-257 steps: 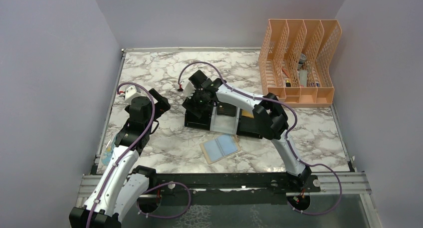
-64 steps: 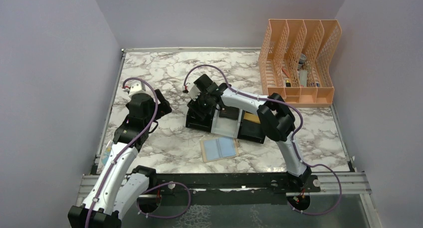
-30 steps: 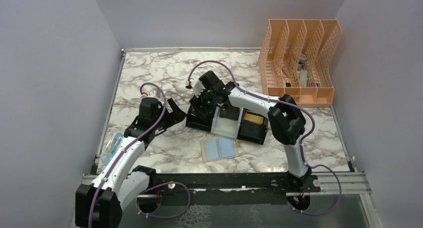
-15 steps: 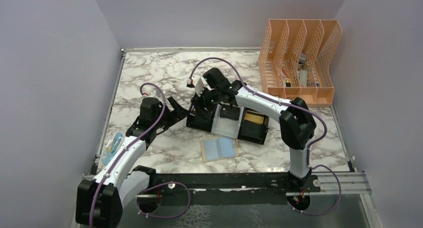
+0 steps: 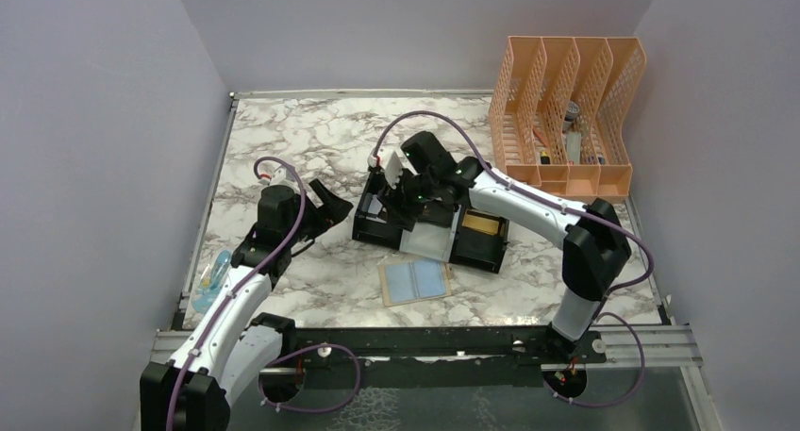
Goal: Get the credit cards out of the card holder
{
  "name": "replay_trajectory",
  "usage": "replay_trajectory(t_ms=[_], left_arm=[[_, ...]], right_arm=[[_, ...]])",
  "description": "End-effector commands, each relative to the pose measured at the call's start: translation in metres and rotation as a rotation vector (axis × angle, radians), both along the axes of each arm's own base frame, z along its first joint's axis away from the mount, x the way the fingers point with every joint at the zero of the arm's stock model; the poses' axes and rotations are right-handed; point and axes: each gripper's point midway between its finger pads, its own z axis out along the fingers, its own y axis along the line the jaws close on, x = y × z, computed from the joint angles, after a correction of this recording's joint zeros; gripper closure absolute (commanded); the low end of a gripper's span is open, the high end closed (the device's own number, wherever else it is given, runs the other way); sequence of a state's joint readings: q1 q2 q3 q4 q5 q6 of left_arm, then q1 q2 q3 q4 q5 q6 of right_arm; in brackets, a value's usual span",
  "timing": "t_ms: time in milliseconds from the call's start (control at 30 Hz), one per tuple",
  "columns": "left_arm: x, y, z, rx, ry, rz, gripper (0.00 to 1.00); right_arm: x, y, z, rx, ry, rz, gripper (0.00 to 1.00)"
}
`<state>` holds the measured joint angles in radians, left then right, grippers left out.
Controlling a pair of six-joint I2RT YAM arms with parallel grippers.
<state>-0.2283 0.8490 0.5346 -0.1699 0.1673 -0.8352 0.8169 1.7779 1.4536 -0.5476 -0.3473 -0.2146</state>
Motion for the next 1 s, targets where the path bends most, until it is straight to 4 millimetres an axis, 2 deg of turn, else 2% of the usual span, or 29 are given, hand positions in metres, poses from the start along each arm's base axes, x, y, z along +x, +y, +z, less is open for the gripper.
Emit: replay_trajectory(t_ms=[0,133,333,733,967], left_arm=[[0.003,0.004,0.012,0.006,-0.029,0.016,0.16],[0.003,0.002,0.013,0.003,-0.034,0.004,0.16],[0.0,0.001,0.014,0.009,-0.037,-0.01,0.16],[-0.001,0.0,0.018,0.015,-0.054,-0.026,0.16],[-0.001,0.002,0.021,0.025,-0.062,-0.027,0.16]], right_arm=[[-0.001,-0.032,-0.005,-0.094,-0.05,-0.074,0.53],[-0.003,-0.049,-0.014,-0.14,-0.05,-0.105,0.53],[0.006,-0.075,-0.024,-0.161,-0.043,-0.161,0.53],[0.018,-0.07,-0.051,-0.2,-0.066,-0.081,0.53],[0.026,-0.08,-0.075,-0.267,-0.082,-0.062,0.53]])
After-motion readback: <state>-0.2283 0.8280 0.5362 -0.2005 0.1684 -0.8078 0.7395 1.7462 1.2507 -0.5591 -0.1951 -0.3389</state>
